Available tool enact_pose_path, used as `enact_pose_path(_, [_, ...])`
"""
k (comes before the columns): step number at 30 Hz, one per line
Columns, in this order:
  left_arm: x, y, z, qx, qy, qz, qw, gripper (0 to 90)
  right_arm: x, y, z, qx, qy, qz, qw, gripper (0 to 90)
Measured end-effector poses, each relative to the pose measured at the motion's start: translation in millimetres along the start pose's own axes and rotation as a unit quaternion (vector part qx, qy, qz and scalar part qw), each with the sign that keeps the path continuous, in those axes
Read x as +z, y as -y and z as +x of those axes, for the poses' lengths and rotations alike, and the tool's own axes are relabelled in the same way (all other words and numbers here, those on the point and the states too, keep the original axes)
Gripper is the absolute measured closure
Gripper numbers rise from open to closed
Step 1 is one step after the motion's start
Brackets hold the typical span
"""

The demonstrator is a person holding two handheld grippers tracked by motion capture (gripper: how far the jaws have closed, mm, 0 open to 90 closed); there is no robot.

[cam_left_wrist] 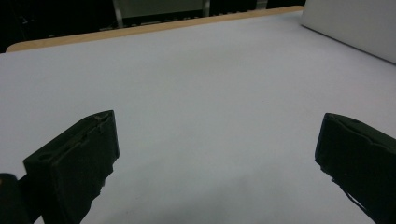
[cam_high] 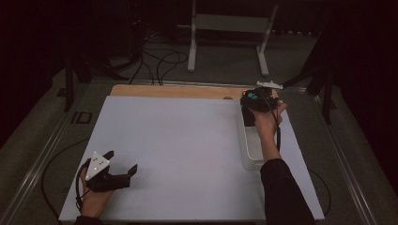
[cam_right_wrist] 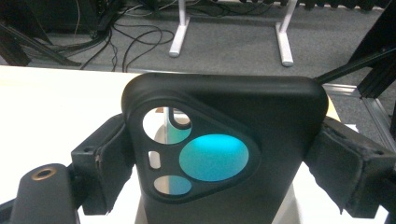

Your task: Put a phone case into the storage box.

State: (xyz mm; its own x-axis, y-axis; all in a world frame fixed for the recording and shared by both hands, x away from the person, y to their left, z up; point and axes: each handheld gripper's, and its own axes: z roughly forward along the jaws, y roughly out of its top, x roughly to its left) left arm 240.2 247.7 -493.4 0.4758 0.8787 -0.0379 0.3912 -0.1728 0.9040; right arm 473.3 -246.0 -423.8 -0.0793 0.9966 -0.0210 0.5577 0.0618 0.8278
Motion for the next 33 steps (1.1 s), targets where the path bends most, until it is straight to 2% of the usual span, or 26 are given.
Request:
enact_pose_path(11, [-0.4, 0.0, 0.3, -0.001, -0.001, 0.000, 1.0000, 0.2, 5.9, 4.1, 2.5, -0.005, 0.004, 0.010, 0.9999, 13.6])
enact_pose_path(33, [-0.6, 0.0, 0.3, -0.001, 0.000, 0.000, 1.0000, 0.2, 10.8, 5.7, 1.9, 0.001, 0.005, -0.001, 1.0000, 12.8])
